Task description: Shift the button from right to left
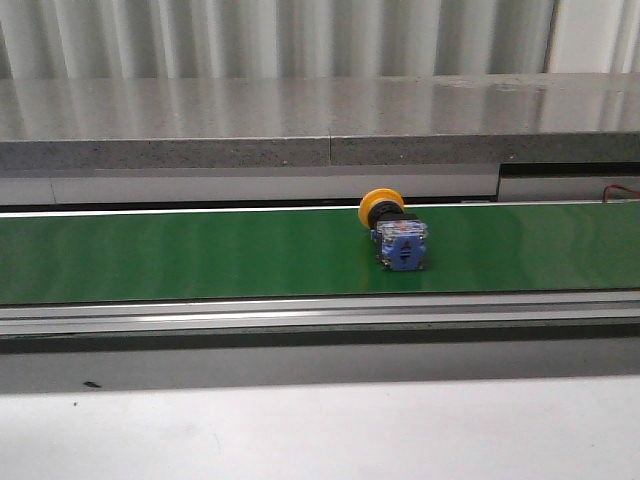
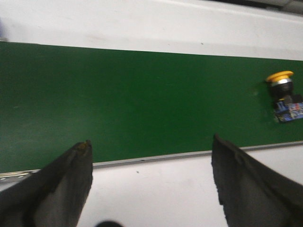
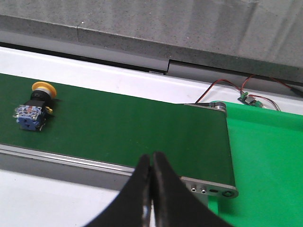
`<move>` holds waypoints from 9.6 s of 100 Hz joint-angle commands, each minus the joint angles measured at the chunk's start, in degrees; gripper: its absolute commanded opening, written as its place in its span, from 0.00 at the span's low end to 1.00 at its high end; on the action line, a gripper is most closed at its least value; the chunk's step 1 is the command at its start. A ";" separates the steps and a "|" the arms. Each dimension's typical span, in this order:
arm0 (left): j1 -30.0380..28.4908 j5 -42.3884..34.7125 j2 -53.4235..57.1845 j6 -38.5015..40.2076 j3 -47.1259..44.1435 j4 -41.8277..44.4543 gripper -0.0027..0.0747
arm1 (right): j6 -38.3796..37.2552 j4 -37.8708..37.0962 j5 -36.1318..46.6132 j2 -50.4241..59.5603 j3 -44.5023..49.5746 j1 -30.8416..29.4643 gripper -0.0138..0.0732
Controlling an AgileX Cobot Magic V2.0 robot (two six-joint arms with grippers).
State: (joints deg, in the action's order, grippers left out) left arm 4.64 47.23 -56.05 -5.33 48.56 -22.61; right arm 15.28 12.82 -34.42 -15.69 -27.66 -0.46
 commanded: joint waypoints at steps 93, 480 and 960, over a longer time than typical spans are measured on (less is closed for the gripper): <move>27.99 5.49 -39.06 18.27 32.13 4.30 0.70 | 0.41 0.62 4.28 -0.46 -1.44 0.14 0.08; -32.88 14.63 -50.06 -23.44 36.57 20.67 0.63 | 0.41 0.62 4.28 -0.46 -1.44 0.14 0.08; -4.25 -44.24 58.12 6.49 -50.93 27.02 0.01 | 0.36 -1.71 11.17 -0.18 -0.16 0.01 0.08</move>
State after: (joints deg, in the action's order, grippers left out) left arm 0.00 7.17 0.23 0.43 -0.23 4.46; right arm 15.28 12.56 -32.01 -15.69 -27.48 -0.46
